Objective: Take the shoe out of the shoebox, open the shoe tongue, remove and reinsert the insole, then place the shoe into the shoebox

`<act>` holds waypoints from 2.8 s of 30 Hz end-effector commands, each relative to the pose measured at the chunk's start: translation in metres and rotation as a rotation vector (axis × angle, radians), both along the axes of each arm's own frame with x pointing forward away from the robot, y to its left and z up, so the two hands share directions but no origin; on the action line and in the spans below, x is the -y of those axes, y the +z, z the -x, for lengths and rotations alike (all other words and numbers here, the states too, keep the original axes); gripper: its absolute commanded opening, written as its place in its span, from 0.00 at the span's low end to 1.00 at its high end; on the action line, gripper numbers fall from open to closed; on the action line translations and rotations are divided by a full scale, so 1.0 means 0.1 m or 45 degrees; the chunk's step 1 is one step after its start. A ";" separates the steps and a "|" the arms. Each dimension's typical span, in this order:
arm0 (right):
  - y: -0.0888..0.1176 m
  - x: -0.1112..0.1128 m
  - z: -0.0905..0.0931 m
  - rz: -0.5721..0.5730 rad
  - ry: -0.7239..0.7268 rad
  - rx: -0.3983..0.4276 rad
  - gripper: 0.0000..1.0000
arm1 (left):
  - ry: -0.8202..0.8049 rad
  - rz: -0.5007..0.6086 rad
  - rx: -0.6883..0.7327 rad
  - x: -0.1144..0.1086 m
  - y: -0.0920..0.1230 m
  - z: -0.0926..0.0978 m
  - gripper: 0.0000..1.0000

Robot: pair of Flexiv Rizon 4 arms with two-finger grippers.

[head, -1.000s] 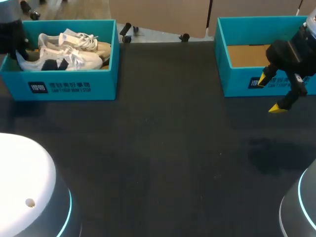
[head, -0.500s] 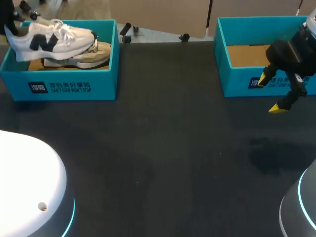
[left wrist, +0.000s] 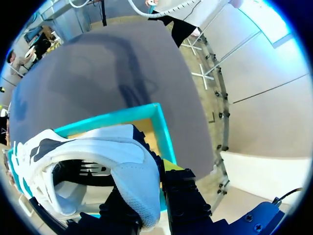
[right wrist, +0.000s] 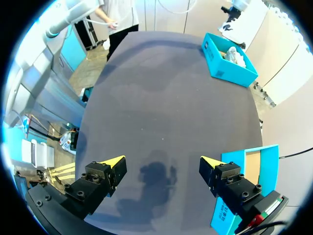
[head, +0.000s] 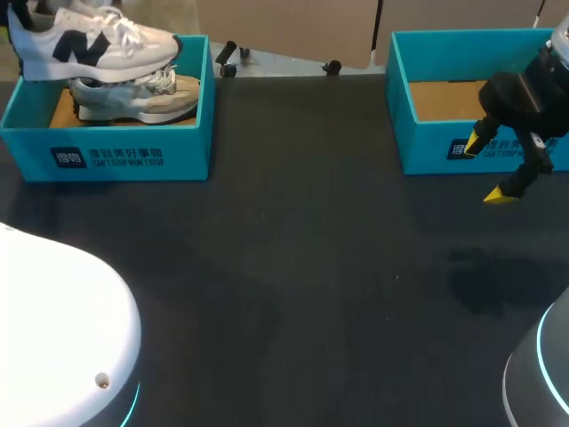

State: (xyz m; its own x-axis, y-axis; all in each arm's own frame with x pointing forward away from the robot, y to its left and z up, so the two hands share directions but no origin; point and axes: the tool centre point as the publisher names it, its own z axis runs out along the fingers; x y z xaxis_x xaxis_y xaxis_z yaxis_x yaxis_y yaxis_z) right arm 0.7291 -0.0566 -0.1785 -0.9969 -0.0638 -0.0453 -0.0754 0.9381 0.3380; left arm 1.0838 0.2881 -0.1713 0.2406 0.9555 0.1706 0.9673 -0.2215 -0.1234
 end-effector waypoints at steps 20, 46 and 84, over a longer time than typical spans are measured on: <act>0.00 0.00 -0.01 0.002 0.000 -0.002 1.00 | -0.012 -0.033 0.055 1.11 0.26 1.29 0.00; 0.00 0.00 -0.01 0.002 0.000 -0.002 1.00 | 0.159 -0.035 0.138 2.38 -0.01 2.57 0.00; 0.00 0.00 -0.01 0.002 0.000 -0.002 1.00 | 0.249 0.102 0.193 3.57 -1.13 3.75 0.00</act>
State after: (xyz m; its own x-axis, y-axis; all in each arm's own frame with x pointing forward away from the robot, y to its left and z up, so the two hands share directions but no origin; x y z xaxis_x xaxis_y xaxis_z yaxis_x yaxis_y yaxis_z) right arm 0.7291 -0.0566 -0.1784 -0.9969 -0.0639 -0.0453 -0.0755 0.9381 0.3380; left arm 0.7116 -0.0661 -0.2695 0.0263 0.9930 0.1154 0.9992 -0.0297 0.0281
